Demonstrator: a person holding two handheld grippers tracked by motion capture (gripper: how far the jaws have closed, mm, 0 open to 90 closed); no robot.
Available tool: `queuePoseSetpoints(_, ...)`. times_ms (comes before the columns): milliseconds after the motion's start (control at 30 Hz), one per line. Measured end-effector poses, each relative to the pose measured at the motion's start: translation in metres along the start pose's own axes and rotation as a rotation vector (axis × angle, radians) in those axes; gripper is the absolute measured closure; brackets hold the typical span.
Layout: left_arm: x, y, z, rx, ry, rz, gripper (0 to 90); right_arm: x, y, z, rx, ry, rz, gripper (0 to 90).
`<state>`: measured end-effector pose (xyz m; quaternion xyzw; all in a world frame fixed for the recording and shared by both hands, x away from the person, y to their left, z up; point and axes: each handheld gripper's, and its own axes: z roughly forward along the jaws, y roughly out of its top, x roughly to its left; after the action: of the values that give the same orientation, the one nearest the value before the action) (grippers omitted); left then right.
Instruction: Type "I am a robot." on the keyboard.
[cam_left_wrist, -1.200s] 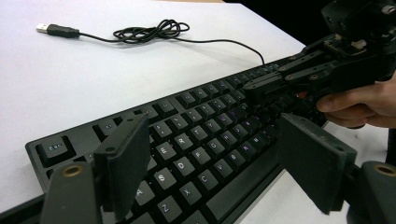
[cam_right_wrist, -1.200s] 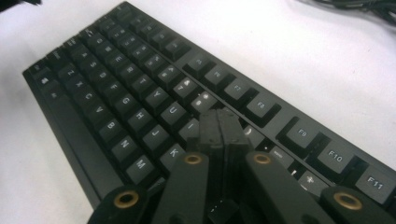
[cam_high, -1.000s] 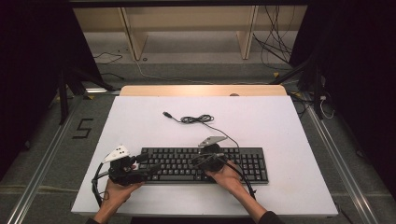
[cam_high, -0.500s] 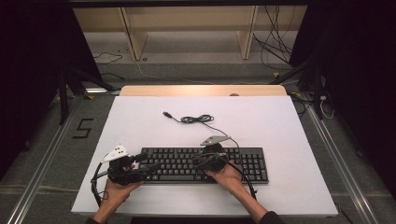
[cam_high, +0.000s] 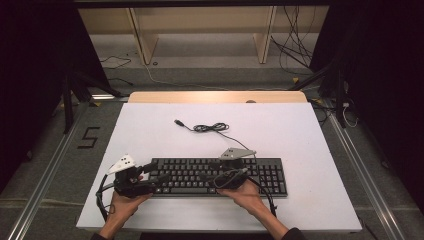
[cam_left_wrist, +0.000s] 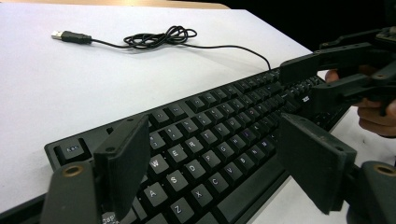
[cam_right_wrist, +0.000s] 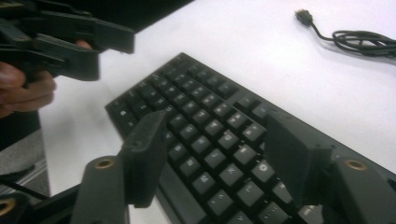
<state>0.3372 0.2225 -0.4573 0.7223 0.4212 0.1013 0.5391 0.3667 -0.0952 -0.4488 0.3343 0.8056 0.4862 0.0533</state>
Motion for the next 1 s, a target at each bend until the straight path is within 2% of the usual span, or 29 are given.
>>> queuePoseSetpoints(267,0.0,0.0,-0.001,-0.005,0.002,0.002,25.7,0.011,-0.001,0.001,-0.029,0.036,-0.017,33.6)
queuePoseSetpoints(433,0.0,0.0,0.0,-0.006,0.004,0.003,25.7,0.018,0.0,0.006,-0.021,0.05,-0.031,32.5)
queuePoseSetpoints(600,0.0,0.0,0.0,-0.006,0.004,0.003,25.7,0.023,0.0,0.014,0.002,0.052,-0.048,35.9)
queuePoseSetpoints(733,0.0,0.0,0.0,-0.006,0.004,0.002,25.7,0.025,0.001,0.021,0.031,0.041,-0.059,45.3)
queuePoseSetpoints(867,0.0,0.0,0.0,-0.006,0.003,0.001,25.7,0.025,0.001,0.028,0.062,0.037,-0.068,62.1)
queuePoseSetpoints(1000,0.001,0.0,0.0,-0.007,0.004,0.001,25.7,0.025,0.0,0.035,0.091,0.032,-0.071,74.4)
